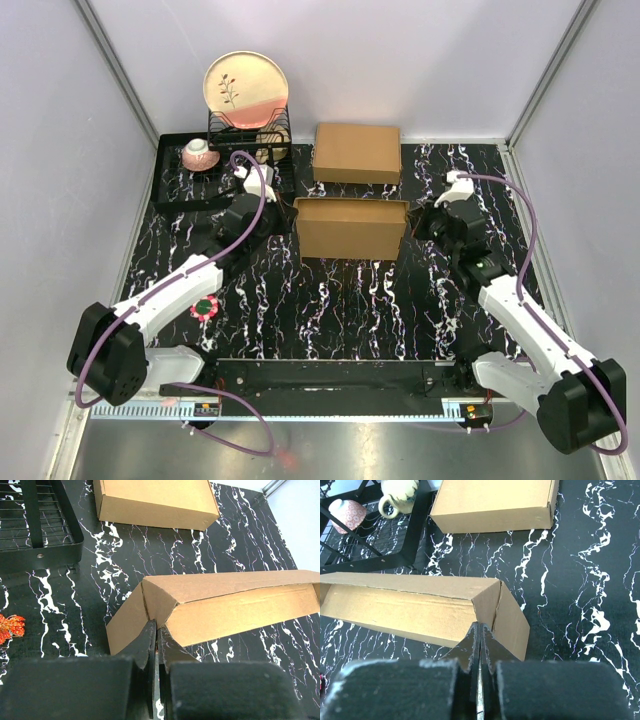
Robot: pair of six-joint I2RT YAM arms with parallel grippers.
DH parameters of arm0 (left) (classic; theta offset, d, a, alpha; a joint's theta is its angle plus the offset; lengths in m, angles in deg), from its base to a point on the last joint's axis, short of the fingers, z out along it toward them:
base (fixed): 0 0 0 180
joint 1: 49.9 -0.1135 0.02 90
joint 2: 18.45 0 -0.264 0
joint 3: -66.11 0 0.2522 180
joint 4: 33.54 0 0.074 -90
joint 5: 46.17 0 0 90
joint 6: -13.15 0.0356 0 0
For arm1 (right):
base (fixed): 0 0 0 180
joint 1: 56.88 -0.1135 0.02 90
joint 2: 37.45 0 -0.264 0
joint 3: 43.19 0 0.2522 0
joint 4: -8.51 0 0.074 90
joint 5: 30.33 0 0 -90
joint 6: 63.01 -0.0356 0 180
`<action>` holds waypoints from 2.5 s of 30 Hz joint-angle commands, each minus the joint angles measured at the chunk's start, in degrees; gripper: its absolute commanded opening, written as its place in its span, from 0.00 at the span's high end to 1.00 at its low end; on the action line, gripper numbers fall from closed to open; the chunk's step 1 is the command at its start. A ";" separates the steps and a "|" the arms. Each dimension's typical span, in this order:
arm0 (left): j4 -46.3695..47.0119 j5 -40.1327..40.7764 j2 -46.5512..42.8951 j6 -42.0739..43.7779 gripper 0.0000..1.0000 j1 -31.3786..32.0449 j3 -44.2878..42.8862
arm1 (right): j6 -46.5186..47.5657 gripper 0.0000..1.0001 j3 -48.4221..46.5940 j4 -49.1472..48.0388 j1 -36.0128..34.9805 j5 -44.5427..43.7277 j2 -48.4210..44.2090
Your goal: Fold the paper box
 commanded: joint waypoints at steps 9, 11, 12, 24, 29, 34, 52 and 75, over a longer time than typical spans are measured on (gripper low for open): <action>-4.11 0.78 2.21 -0.71 1.00 0.64 3.47 | -0.71 1.00 5.43 1.89 -0.08 0.08 0.54; -3.85 0.78 2.65 -0.97 1.00 0.64 3.83 | -0.88 1.00 5.87 1.80 0.01 0.08 0.36; -3.84 0.78 2.65 -1.15 1.00 0.73 4.09 | -0.88 1.00 5.87 1.71 -0.08 -0.01 0.19; -5.86 2.01 0.54 1.84 1.00 0.73 -0.12 | -1.50 0.56 0.52 5.57 -0.08 -1.59 -6.84; -5.51 1.93 1.42 1.23 1.00 0.73 1.01 | -1.06 0.54 -2.47 5.75 -0.08 -0.45 -5.88; -5.07 1.49 1.69 0.78 1.00 0.82 2.07 | -0.53 0.54 -4.05 4.35 -0.08 1.05 -3.34; -5.86 1.14 1.16 1.84 1.00 0.90 1.02 | 1.14 0.68 -6.70 2.33 0.01 0.26 2.29; -4.46 0.61 2.48 0.52 1.00 1.52 3.04 | 0.35 1.00 3.41 -1.01 0.01 -0.62 0.89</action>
